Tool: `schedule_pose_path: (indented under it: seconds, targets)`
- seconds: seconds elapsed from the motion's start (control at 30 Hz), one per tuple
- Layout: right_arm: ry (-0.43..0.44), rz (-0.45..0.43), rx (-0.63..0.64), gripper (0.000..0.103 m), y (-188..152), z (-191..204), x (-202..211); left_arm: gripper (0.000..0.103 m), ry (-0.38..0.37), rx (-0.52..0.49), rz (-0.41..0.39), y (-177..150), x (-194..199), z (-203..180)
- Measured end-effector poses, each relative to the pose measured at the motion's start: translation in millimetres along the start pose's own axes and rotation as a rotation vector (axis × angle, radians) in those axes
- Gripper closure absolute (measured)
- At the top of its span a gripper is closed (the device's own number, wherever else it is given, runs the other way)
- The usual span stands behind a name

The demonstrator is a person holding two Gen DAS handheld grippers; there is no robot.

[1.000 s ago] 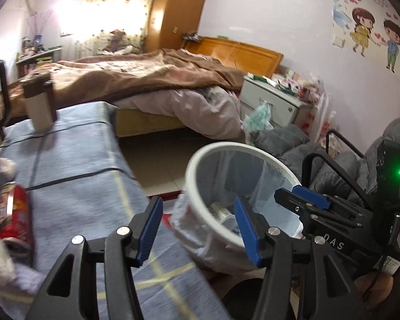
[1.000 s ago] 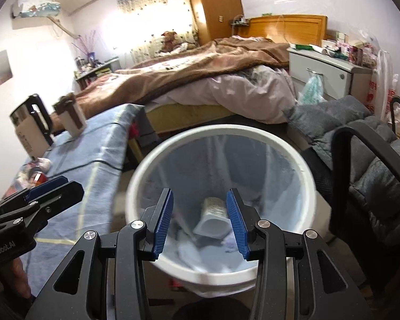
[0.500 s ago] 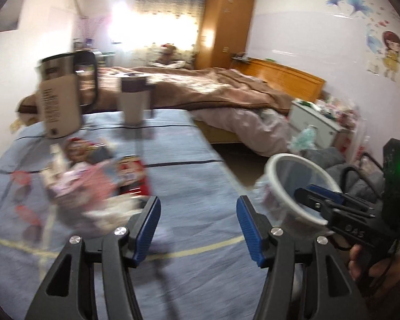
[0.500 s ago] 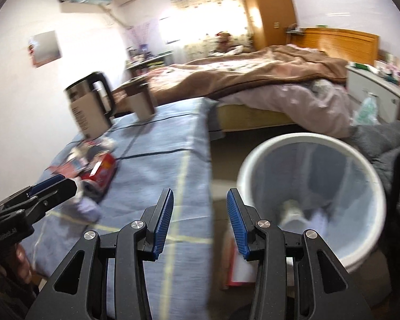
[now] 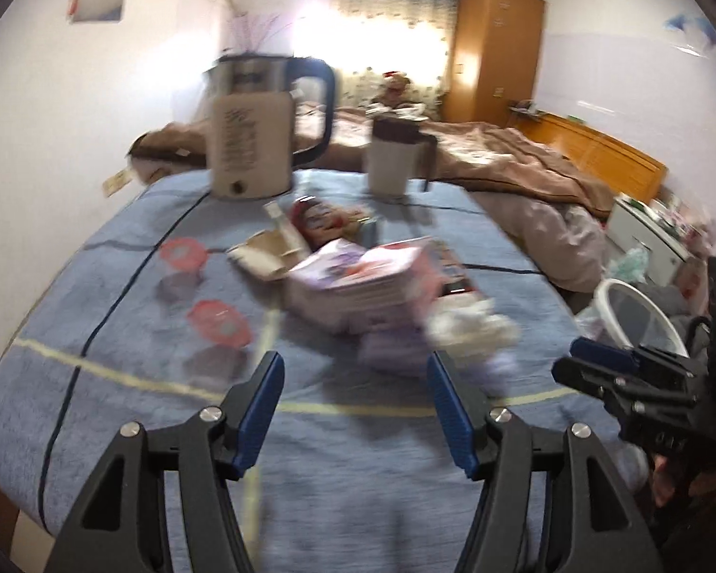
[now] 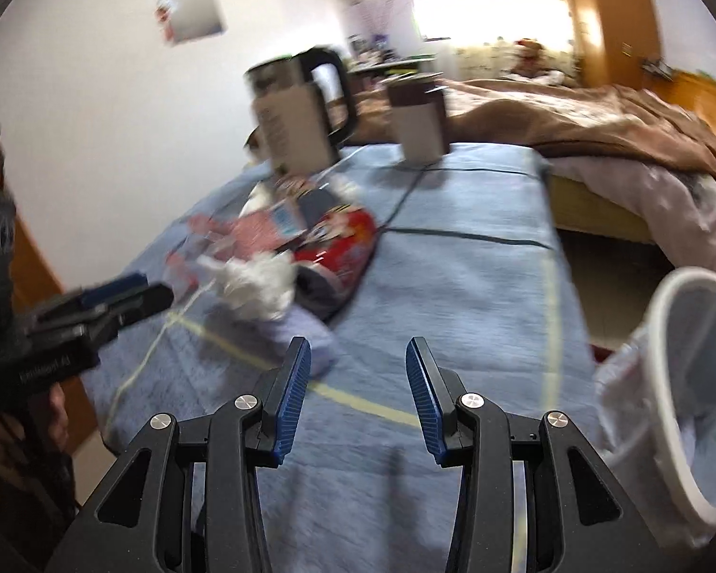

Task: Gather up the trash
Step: 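Move both open tools back over the table trash, then grasp the clear red-lidded cup with the left tool while the right tool grasps the lavender foam net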

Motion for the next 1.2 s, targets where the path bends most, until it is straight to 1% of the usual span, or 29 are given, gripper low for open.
schedule_pose_path:
  seconds: [0.07, 0.17, 0.23, 0.4, 0.5, 0.63, 0.77, 1.0, 1.03, 1.07, 1.13, 1.17, 1.2]
  targets:
    - [0.01, 0.017, 0.039, 0.06, -2, 13, -13, 0.038, 0.022, 0.004, 0.002, -2, -1, 13]
    - [0.046, 0.02, 0.055, 0.058, -1, 24, -21, 0.037, 0.023, 0.026, 0.017, -5, -6, 29]
    - [0.057, 0.029, 0.06, 0.048, -1, 28, -28, 0.037, 0.052, 0.034, 0.02, -7, -8, 41]
    - [0.051, 0.052, 0.099, 0.047, -3, 35, -45, 0.034, 0.076, 0.052, 0.035, -10, -17, 65]
    - [0.062, 0.067, 0.094, 0.047, -5, 38, -54, 0.034, 0.09, 0.079, 0.045, -8, -26, 77]
    - [0.069, 0.094, 0.098, 0.047, -8, 42, -64, 0.033, 0.082, 0.068, 0.047, -3, -37, 82]
    - [0.075, 0.114, 0.086, 0.047, -10, 45, -71, 0.033, 0.079, 0.062, 0.081, -7, -47, 85]
    - [0.072, 0.121, 0.062, 0.047, -11, 43, -73, 0.034, 0.073, 0.074, 0.101, -11, -54, 86]
    - [0.074, 0.12, 0.056, 0.047, -11, 43, -72, 0.035, 0.069, 0.075, 0.104, -11, -55, 85]
    - [0.076, 0.117, 0.053, 0.048, -10, 43, -72, 0.041, 0.068, 0.077, 0.103, -12, -55, 85]
    - [0.081, 0.117, 0.051, 0.055, -11, 44, -72, 0.046, 0.06, 0.082, 0.101, -11, -53, 84]
    - [0.086, 0.117, 0.054, 0.056, -11, 45, -71, 0.053, 0.057, 0.082, 0.098, -11, -53, 84]
    - [0.088, 0.117, 0.056, 0.06, -11, 45, -71, 0.056, 0.058, 0.079, 0.1, -11, -53, 84]
Point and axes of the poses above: each gripper's, at about its wrist camera, not at the fingertips, and x roughly against the way its jaws point, z to its left, y to its top, the point moved 10 cm from there along -x, roughly the way its jaws point, and after that the axes turned 9 degrees about -z, right-handed, at the moved point
